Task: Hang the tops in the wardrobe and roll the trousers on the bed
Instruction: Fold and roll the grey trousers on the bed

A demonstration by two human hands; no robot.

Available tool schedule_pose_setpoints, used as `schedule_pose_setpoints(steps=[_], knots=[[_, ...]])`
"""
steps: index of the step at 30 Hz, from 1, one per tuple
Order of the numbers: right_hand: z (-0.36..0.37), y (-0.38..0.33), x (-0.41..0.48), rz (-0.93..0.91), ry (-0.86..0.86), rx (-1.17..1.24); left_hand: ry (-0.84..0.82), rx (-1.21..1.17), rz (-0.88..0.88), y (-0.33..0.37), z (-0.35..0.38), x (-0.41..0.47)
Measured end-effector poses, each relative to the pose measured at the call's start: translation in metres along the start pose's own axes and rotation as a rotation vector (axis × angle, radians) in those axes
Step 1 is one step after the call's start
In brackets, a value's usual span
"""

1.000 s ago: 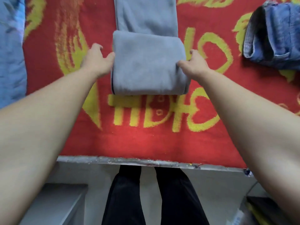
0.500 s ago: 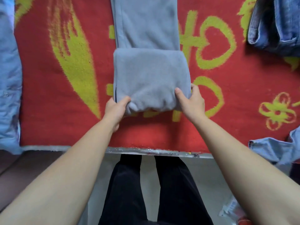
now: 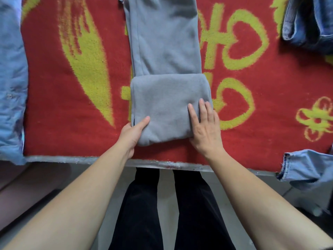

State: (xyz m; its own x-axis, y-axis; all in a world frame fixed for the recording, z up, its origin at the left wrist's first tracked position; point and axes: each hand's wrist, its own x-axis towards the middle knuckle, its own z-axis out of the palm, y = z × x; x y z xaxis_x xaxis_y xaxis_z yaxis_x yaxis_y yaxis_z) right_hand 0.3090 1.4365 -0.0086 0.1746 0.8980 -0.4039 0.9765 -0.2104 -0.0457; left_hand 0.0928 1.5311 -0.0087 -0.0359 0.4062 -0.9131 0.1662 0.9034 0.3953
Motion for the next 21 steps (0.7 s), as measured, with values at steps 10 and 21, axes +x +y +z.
schedule_pose_setpoints(steps=[10,21], knots=[[-0.028,0.018,-0.032,-0.233,0.093,0.019,-0.264,-0.161,-0.365,0.011,-0.021,-0.037],[-0.153,0.021,0.047,-0.28,-0.411,0.273,-0.186,-0.01,-0.326,0.098,-0.054,-0.05]])
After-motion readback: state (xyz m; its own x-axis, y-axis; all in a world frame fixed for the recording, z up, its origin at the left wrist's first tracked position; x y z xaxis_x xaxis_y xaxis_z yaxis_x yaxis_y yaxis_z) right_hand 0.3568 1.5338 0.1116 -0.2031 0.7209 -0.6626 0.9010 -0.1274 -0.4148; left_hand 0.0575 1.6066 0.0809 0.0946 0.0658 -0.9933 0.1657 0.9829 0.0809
